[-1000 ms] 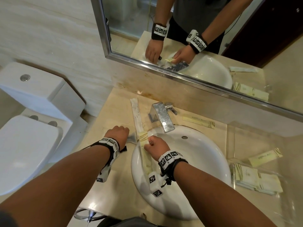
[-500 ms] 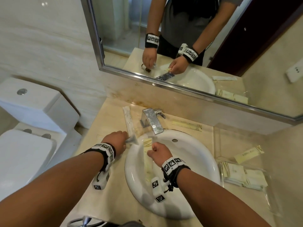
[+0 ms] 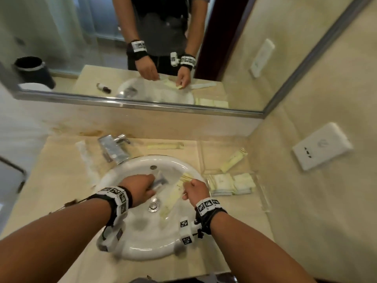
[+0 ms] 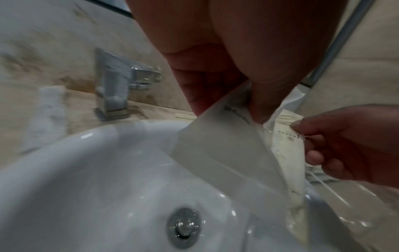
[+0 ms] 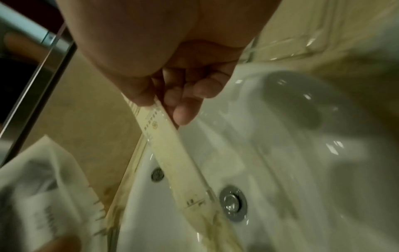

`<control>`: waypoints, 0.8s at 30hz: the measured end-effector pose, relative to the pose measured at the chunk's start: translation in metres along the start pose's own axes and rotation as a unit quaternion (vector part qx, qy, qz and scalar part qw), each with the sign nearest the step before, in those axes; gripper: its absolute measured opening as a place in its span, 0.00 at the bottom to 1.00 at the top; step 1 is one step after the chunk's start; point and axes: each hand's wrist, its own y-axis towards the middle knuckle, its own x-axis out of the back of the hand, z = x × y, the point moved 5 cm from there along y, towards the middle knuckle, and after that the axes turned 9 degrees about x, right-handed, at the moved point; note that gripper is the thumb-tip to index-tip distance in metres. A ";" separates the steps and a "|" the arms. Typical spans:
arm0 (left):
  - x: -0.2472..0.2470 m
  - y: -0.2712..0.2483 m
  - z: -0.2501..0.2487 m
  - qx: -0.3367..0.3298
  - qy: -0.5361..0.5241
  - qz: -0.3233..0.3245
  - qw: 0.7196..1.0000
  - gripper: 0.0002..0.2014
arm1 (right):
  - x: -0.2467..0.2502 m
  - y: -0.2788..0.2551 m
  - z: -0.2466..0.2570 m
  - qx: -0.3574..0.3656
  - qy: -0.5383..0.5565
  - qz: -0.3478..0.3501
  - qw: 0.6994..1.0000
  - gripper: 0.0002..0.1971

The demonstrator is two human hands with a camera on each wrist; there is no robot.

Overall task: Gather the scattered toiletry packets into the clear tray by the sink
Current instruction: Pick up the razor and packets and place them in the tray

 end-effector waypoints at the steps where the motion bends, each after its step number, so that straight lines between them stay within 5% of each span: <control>1: 0.000 0.005 -0.016 -0.007 -0.003 0.004 1.000 0.11 | 0.015 -0.001 -0.009 -0.015 0.022 -0.022 0.999 0.10; 11: -0.014 0.058 -0.144 -0.042 -0.057 -0.002 0.997 0.13 | 0.152 -0.011 -0.108 -0.168 0.141 -0.200 0.955 0.09; 24: -0.031 0.090 -0.191 0.002 -0.124 0.010 0.992 0.10 | 0.180 0.003 -0.147 -0.302 0.160 -0.158 0.926 0.10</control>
